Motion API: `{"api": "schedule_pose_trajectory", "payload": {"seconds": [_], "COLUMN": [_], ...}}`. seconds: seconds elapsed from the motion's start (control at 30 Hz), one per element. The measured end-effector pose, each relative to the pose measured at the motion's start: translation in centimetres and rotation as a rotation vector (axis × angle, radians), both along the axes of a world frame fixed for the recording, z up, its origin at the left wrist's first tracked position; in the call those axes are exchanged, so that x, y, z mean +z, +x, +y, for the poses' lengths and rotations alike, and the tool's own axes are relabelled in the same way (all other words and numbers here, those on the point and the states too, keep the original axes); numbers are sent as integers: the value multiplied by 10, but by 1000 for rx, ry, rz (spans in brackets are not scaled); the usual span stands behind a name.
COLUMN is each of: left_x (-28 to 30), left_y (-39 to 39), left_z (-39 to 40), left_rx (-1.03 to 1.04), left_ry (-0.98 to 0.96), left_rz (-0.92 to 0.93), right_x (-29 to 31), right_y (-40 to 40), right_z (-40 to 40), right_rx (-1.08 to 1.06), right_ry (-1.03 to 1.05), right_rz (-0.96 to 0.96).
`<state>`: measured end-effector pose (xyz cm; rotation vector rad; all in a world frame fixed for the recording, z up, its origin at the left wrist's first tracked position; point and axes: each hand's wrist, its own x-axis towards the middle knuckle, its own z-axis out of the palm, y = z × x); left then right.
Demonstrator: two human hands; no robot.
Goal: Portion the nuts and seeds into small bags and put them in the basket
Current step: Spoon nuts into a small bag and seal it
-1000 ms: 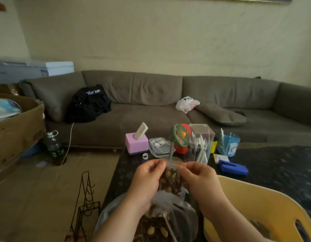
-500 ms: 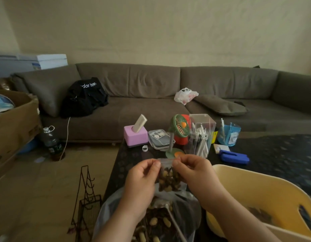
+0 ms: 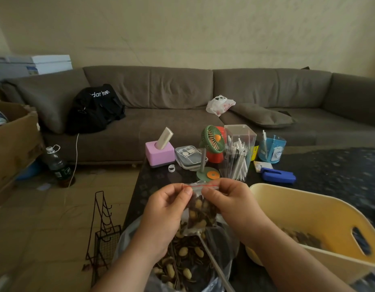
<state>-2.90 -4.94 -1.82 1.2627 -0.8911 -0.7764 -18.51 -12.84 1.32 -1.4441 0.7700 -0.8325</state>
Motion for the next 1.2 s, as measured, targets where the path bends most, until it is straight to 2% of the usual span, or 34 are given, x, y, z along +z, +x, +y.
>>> {"api": "schedule_pose_trajectory", "payload": {"seconds": [0.1, 0.3, 0.7, 1.2], "left_x": [0, -2, -3, 3], "left_y": [-2, -2, -6, -10], "left_z": [1, -1, -4, -1], "left_rx": [-31, -9, 16, -29], "left_ry": [-10, -16, 14, 14], "left_rz": [39, -32, -15, 16], "right_x": [0, 0, -6, 0], "right_y": [-2, -2, 3, 1], "right_z": [0, 1, -2, 1], "right_rx": [5, 19, -46, 14], "right_ry": [3, 4, 42, 56], "right_rz": [-2, -2, -26, -11]}}
